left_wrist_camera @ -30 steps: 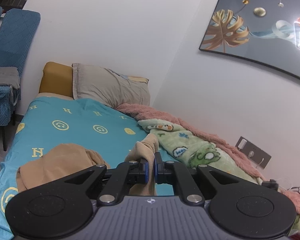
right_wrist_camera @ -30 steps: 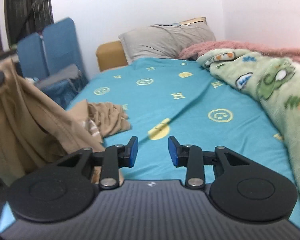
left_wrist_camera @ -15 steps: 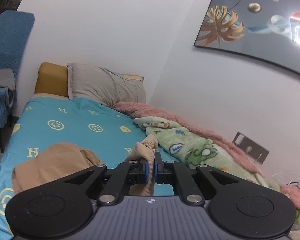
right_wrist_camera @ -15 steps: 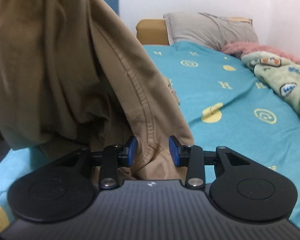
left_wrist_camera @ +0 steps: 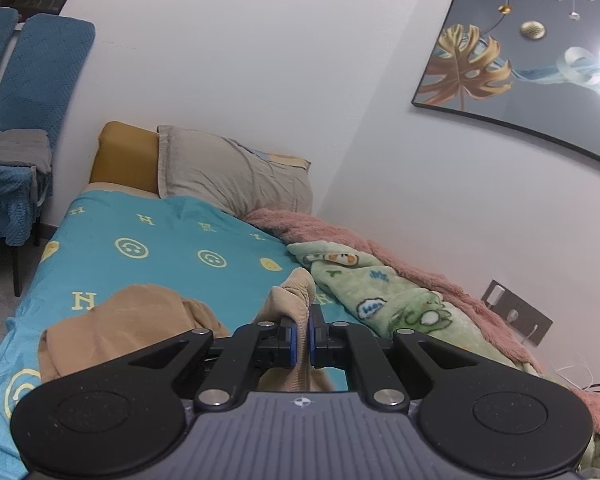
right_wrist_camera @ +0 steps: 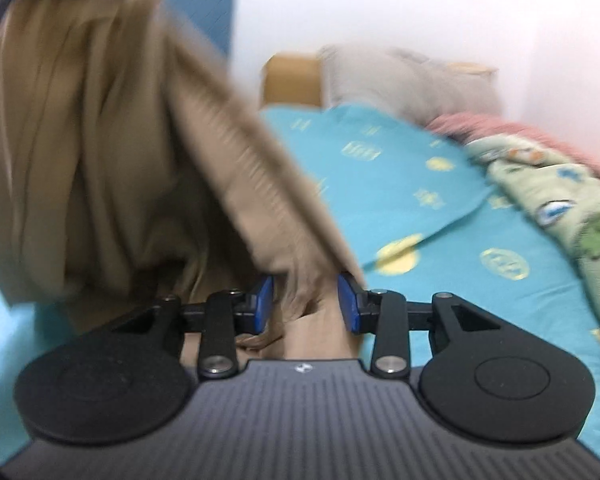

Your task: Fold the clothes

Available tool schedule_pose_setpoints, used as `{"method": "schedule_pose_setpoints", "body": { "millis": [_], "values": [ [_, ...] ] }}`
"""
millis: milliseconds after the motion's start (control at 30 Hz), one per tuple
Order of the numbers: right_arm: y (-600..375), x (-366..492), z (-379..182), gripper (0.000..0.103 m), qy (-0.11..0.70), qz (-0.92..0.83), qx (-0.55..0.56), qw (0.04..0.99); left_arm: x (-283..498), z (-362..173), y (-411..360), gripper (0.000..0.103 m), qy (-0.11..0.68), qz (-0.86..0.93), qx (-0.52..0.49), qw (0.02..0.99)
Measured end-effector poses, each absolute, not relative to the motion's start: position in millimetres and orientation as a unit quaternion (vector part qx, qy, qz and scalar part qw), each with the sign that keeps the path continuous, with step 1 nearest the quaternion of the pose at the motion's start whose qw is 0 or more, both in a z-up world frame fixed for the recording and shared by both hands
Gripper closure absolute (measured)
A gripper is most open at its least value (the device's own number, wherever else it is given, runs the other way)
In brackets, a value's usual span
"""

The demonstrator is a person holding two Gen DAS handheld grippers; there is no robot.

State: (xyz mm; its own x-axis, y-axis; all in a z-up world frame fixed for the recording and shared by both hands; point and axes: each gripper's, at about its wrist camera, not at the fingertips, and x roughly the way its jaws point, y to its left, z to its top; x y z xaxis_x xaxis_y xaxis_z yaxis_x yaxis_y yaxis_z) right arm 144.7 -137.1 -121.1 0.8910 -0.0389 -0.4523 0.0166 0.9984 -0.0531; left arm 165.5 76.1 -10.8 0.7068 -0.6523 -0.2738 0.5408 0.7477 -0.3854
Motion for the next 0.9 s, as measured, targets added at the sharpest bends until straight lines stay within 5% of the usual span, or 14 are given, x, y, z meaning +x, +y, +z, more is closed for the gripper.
{"method": "schedule_pose_setpoints", "body": {
  "millis": [400, 900],
  "values": [
    [-185.1, 99.6, -89.0, 0.062, 0.225, -0.074, 0.070, 0.969, 147.1, -3.8, 59.4, 0.097, 0.192, -0.351, -0.100, 0.911],
    [-148.8, 143.0, -130.5, 0.055, 0.267, -0.050, 0.042, 0.961, 150.7, -3.8, 53.9, 0.097, 0.199, -0.343, -0.093, 0.913]
  ]
}}
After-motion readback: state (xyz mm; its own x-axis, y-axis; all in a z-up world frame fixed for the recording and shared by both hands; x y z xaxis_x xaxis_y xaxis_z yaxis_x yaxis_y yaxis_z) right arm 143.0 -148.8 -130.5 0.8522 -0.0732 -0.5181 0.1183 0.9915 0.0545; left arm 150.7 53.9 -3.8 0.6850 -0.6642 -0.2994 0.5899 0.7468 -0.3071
